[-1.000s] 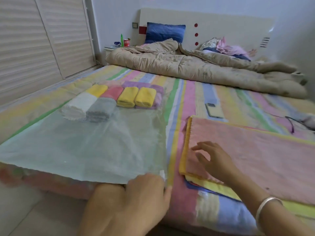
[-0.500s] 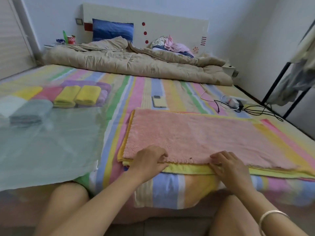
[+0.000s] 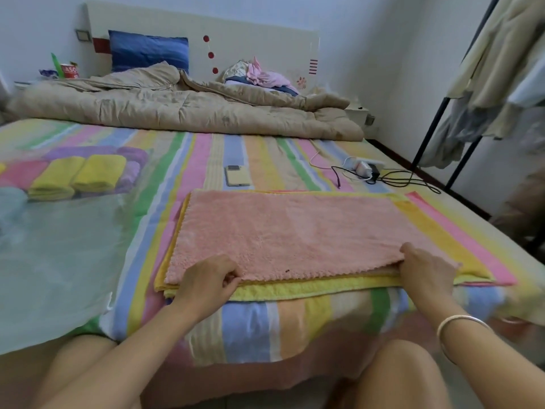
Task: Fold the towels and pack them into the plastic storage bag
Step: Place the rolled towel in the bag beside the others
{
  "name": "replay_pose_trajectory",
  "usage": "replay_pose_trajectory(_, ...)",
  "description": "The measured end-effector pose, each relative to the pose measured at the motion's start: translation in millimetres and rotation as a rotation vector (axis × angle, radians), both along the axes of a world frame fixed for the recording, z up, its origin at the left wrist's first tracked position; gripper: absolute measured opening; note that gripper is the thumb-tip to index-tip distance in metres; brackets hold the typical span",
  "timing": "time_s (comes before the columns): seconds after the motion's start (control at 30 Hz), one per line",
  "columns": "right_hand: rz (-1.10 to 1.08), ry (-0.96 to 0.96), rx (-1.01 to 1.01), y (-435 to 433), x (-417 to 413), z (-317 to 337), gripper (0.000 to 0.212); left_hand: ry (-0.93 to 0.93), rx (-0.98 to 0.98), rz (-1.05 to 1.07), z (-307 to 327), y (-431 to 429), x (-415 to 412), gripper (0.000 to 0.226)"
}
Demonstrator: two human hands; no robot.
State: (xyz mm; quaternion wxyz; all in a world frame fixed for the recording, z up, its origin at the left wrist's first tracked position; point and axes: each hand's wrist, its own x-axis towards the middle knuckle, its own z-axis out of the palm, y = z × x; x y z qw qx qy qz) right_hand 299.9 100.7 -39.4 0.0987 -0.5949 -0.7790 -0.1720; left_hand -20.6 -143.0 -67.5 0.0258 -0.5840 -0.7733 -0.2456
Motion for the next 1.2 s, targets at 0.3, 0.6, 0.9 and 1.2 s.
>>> replay_pose_trajectory(0.3, 0.321, 0.216, 0.199, 16.8, -43.8, -2.3, 0.015, 0.002, -0.034, -0.046, -2.9, -1.5, -3.1, 0.005)
replay_pose_trajectory(0.6, 1.287, 0.085, 0.1, -38.2, -129.7, 5.3, 0.023, -0.253, -0.099, 0.085, 7.6, 8.8, -8.6, 0.038)
replay_pose_trajectory(0.9, 0.896, 0.489, -0.19, 12.0, -167.9, 10.1, 0.034, -0.627, -0.072, 0.319, 31.8, 67.6, -13.7, 0.052)
replay_pose_trajectory(1.2, 0.943, 0.415, -0.345, 53.4, -276.1, 4.4, 0.021, -0.703, -0.4, 0.471, 26.9, 109.3, -36.0, 0.063)
